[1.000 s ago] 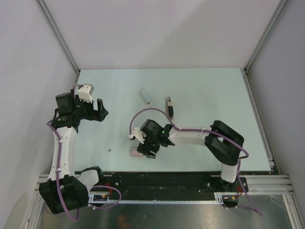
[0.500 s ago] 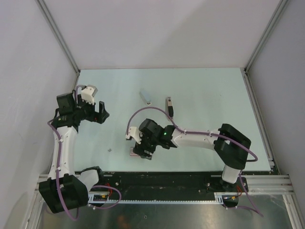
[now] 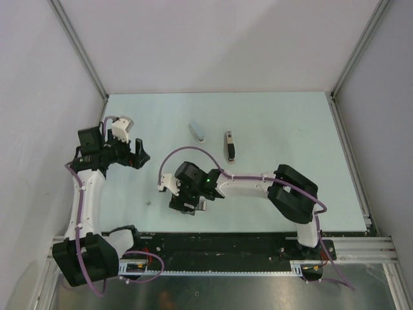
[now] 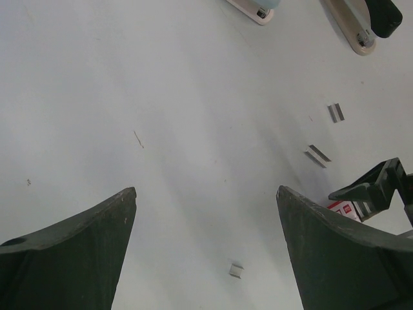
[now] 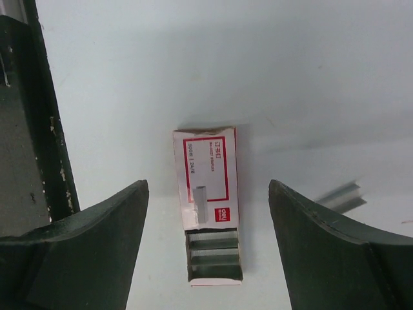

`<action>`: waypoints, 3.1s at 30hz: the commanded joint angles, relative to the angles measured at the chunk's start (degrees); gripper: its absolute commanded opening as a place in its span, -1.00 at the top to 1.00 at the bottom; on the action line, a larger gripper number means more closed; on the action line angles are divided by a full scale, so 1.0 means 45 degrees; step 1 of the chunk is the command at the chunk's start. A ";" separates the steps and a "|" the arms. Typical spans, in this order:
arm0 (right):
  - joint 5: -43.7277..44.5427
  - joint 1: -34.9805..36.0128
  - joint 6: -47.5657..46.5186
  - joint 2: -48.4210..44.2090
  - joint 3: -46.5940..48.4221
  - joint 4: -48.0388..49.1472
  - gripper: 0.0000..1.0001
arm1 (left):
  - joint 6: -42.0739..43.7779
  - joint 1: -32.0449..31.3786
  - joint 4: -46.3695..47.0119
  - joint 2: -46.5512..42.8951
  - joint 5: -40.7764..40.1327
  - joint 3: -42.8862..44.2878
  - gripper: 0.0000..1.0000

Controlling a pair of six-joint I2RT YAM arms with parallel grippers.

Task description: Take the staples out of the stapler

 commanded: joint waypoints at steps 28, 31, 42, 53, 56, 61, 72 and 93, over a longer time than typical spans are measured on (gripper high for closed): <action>0.0059 0.0124 -0.0740 0.1240 0.1434 -0.1600 -0.12 | 0.0505 -0.0004 -0.0371 -0.0286 0.0105 0.0585 -0.90; -0.0024 0.0122 -0.0749 0.1195 0.1386 -0.1828 -0.07 | 0.0506 -0.0001 -0.0404 -0.0301 0.0082 0.0639 -0.90; 0.0129 -0.0007 -0.0658 0.0453 0.0331 -0.1845 0.16 | 0.0706 -0.0005 -0.0522 -0.0530 -0.0114 0.0418 -0.90; 0.0463 -0.0200 -0.0470 -0.0434 -0.0982 -0.1689 0.17 | 0.0739 -0.0003 -0.0598 -0.0700 -0.0049 0.0279 -0.90; 0.0695 -0.0249 -0.0518 -0.0576 -0.1203 -0.1719 0.15 | 0.0740 0.0001 -0.0635 -0.0719 -0.0059 0.0159 -0.90; 0.0802 -0.0272 -0.0534 -0.0672 -0.1393 -0.1696 -0.06 | 0.0965 -0.0001 -0.0771 -0.0856 -0.0205 -0.0153 -0.92; 0.1764 -0.0319 0.0200 -0.2210 -0.1336 -0.0874 -0.51 | 0.1431 -0.0073 -0.0865 -0.1097 -0.0468 -0.0441 -0.95; 0.3594 -0.6824 1.0117 -0.6358 -0.1733 -0.0980 1.00 | 0.1800 -0.8852 -0.0583 0.4692 -0.3926 0.1847 0.77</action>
